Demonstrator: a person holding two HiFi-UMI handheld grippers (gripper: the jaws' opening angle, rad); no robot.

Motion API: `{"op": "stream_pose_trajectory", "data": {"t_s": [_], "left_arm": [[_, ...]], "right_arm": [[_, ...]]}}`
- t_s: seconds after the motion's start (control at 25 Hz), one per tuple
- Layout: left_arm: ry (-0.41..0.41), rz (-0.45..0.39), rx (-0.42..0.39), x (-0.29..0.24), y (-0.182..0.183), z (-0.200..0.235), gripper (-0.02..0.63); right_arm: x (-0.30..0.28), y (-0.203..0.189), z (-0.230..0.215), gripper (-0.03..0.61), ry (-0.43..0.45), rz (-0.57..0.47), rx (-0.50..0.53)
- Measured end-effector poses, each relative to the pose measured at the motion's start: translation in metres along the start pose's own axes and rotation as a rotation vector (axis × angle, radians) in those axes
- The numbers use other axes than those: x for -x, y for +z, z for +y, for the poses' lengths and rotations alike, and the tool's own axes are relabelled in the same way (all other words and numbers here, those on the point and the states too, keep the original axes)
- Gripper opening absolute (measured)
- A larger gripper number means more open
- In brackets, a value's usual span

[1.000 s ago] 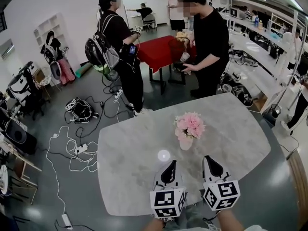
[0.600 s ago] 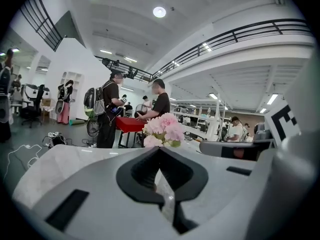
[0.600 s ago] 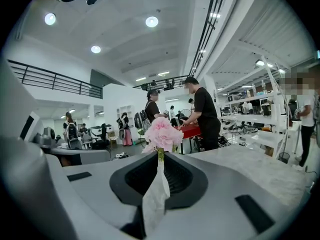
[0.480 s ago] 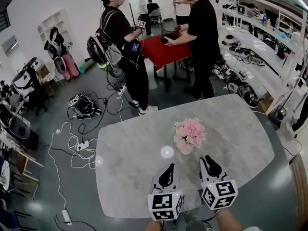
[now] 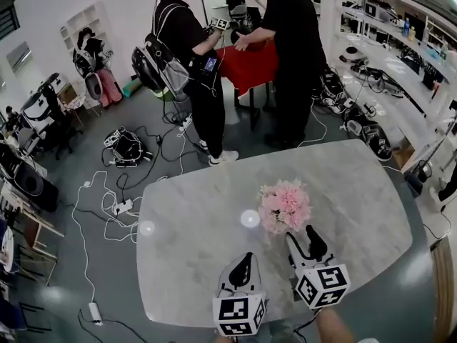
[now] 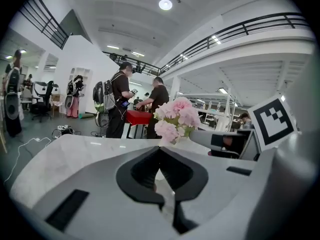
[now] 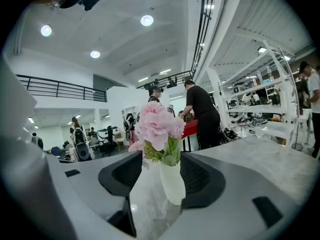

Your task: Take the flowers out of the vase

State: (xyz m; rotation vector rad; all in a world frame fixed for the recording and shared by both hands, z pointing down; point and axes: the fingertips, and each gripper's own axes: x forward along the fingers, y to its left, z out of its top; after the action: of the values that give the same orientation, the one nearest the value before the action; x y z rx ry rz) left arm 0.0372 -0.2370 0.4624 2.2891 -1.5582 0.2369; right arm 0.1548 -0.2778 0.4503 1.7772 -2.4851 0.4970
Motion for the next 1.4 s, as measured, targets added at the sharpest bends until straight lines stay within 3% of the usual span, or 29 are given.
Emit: {"op": "stream_pose_trajectory", "data": {"t_s": [0.16,0.4,0.56,0.64,0.72,0.76,0.8,0.92,1.04,1.2,1.4], "left_arm": [[0.017,0.021,0.011,-0.008,-0.010,-0.001,0.003],[0.050,0.047,0.038,-0.018,-0.028,0.007,0.003],[0.068,0.057,0.048,-0.028,-0.034,0.013,0.002],[0.010,0.026,0.039,-0.039,-0.031,0.010,0.003],[-0.129,-0.035,0.027,-0.056,-0.026,-0.001,0.016],[-0.199,-0.052,0.011,-0.066,-0.026,-0.006,0.174],[-0.249,-0.054,-0.020,-0.075,-0.028,-0.008,0.288],[-0.297,-0.049,-0.154,-0.104,-0.031,-0.012,0.308],[-0.334,-0.074,-0.228,-0.132,-0.028,-0.019,0.337],[-0.402,-0.099,-0.249,-0.159,-0.033,-0.032,0.347],[-0.426,-0.123,-0.223,-0.179,-0.029,-0.037,0.350]], "right_arm": [[-0.012,-0.003,-0.005,0.264,0.054,0.021,0.044],[-0.027,-0.018,-0.010,0.307,0.128,0.050,0.213],[-0.043,-0.018,-0.015,0.308,0.127,0.022,0.226],[-0.049,-0.013,-0.015,0.308,0.143,0.001,0.218],[-0.054,-0.007,-0.014,0.308,0.168,-0.011,0.206],[-0.056,-0.005,-0.015,0.308,0.179,-0.010,0.203],[-0.058,-0.004,-0.015,0.308,0.189,-0.005,0.202],[-0.060,-0.007,-0.018,0.308,0.222,0.017,0.201],[-0.060,-0.007,-0.019,0.308,0.248,0.031,0.196],[-0.058,-0.009,-0.019,0.308,0.270,0.041,0.210],[-0.062,-0.007,-0.019,0.310,0.310,0.043,0.237]]}}
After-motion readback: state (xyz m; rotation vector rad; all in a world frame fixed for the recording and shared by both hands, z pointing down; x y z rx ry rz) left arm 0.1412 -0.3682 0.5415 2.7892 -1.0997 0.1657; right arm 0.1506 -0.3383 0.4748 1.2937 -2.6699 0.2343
